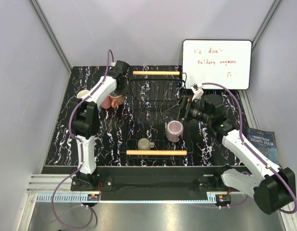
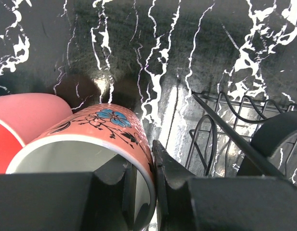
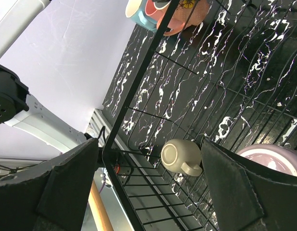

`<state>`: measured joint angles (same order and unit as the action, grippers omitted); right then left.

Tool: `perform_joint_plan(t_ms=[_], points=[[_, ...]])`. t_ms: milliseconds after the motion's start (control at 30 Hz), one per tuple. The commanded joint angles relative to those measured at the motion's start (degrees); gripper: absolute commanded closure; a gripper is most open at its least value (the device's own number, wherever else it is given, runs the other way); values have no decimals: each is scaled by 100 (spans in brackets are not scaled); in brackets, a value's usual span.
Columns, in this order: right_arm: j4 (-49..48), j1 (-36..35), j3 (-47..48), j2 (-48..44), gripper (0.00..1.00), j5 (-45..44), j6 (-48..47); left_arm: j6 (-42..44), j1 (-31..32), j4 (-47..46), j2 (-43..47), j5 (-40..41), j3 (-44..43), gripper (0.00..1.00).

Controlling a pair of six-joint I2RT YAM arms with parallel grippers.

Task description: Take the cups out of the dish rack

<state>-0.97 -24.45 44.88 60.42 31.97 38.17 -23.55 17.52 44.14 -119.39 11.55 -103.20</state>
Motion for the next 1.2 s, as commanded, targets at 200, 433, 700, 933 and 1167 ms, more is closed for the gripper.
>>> perform_joint_plan(t_ms=[200, 433, 700, 933, 1167], points=[[-17, -25, 126, -136, 6, -120, -187, -150, 32, -441, -383, -276, 9, 100], [-17, -34, 100, -145, 6, -120, -170, -141, 111, -529, -277, -171, 195, 100], [-8, -34, -23, -268, 6, -164, -170, -238, 111, -319, -49, 189, 485, 100], [-8, -43, -15, -320, 6, -156, -144, -264, 111, -169, -40, 269, 836, 100], [-8, -25, -102, -452, 6, -147, -91, -211, 103, -99, -233, 207, 757, 100]])
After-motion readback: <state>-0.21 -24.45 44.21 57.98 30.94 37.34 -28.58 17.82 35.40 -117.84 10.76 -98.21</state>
